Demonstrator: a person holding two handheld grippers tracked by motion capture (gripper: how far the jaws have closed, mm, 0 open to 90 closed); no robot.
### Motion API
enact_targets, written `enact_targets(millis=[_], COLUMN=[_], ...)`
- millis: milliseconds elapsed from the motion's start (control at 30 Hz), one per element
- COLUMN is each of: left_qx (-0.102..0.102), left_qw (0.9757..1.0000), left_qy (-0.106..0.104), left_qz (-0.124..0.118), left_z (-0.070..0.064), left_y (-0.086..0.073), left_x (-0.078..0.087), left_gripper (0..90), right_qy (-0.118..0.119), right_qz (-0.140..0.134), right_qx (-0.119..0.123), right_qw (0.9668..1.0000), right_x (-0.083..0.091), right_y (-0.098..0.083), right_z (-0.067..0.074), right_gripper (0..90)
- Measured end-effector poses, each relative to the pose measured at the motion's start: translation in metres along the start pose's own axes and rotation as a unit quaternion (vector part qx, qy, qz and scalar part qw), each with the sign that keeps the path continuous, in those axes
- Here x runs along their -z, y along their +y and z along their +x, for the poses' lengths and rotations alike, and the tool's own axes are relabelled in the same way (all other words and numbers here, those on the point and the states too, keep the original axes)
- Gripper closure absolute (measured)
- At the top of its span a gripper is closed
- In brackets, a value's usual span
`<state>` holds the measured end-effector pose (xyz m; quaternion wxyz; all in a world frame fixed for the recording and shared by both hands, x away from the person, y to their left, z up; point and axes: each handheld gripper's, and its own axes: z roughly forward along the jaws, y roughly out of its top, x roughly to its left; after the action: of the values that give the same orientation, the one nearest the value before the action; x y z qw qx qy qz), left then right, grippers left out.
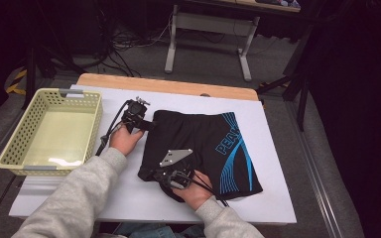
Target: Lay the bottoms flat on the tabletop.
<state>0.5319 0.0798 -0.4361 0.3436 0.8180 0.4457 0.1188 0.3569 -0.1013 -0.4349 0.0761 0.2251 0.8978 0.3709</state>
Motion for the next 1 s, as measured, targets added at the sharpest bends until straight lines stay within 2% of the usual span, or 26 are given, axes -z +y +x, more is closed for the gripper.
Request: enact_targets(millis=[133, 300, 400, 567, 700, 767, 800, 1000], left_qx=[0.008, -0.002, -0.014, -0.021, -0.041, -0.055, -0.056, -0.033], left_qw=[0.9999, 0.9995, 0.9992, 0.9992, 0.9988, 0.9977, 0.9976, 0.9991], left_qy=[0.013, 0.024, 0.035, 0.032, 0.021, 0.031, 0.033, 0.026], left_qz=[0.003, 0.020, 0.016, 0.012, 0.018, 0.023, 0.023, 0.001], left_z=[0.000, -0.002, -0.008, -0.016, -0.025, -0.028, -0.028, -0.015], left_y=[0.004, 0.004, 0.004, 0.004, 0.005, 0.006, 0.007, 0.014], left_x=[-0.011, -0.023, -0.026, -0.027, -0.026, -0.025, -0.023, -0.001], left_gripper=[33.4, 35.0, 37.1, 53.7, 81.5, 85.2, 85.6, 86.2], right_qy=[0.000, 0.001, 0.001, -0.002, -0.002, -0.003, -0.003, -0.009], right_qz=[0.000, -0.001, -0.001, 0.002, 0.003, 0.004, 0.002, -0.020], right_qx=[0.003, 0.006, 0.009, 0.015, 0.018, 0.020, 0.018, 0.022], right_qw=[1.0000, 1.0000, 1.0000, 0.9999, 0.9998, 0.9998, 0.9998, 0.9995], right_x=[0.002, 0.004, 0.004, 0.003, 0.001, 0.001, 0.001, 0.007], right_y=[-0.002, -0.003, -0.003, -0.003, -0.002, -0.002, -0.001, 0.007], right_z=[0.001, 0.002, 0.003, 0.005, 0.005, 0.005, 0.005, 0.008], right_gripper=[84.2, 84.1, 84.0, 83.8, 83.8, 83.8, 83.8, 83.9])
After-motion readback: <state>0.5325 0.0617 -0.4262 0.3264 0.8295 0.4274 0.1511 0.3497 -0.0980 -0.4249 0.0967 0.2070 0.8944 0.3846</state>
